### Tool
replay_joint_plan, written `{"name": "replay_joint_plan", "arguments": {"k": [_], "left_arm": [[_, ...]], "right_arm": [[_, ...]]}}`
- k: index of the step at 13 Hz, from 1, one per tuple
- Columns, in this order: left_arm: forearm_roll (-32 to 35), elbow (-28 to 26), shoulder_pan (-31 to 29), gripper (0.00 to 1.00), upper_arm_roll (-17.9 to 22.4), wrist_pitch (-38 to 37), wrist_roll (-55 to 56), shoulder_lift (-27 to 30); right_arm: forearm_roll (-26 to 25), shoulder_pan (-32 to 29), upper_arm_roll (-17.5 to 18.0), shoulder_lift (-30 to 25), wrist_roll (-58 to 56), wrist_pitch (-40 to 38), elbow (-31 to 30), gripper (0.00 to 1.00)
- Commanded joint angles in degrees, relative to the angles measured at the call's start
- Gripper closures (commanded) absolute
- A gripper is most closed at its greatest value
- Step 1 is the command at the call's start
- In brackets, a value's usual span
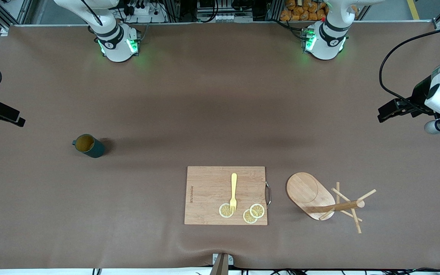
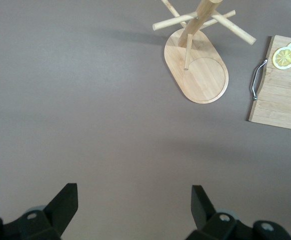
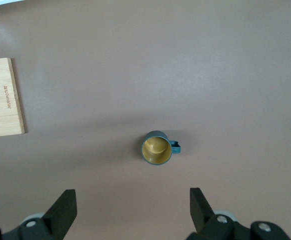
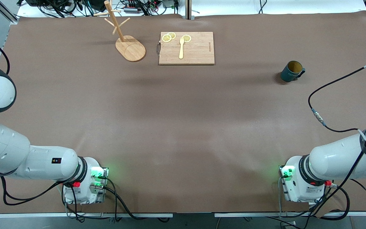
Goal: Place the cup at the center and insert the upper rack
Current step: 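Reach the right gripper toward the teal mug lying on its side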
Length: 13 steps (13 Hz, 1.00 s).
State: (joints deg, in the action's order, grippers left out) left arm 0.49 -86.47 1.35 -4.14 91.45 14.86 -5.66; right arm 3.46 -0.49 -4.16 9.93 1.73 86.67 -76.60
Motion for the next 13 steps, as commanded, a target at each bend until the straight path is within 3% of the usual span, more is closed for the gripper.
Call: {"name": "replay_joint_plan", "arguments": {"k": [1,9,13], "left_arm": [[-0.6,0.2,-0.4,0.0,-0.2,-1.1,0.5,0.7],[0.1,-0.3,0.2,0.0,-0.3,-3.2,1.1,-0.3],[0.1,-0.3,-0.4,0.0,-0.2,-3.1,0.8,-0.9]], "right_arm": [[0.5,-0.7,0.6,-0.2,-2.2,-0.8,0.8,0.0],[0.7,-0.6,0.6,0.7,-2.2,-0.3,0.5,0.0],[0.6,0.1,0.6,4.7,-2.2,2.3,0.1,0.0]]}}
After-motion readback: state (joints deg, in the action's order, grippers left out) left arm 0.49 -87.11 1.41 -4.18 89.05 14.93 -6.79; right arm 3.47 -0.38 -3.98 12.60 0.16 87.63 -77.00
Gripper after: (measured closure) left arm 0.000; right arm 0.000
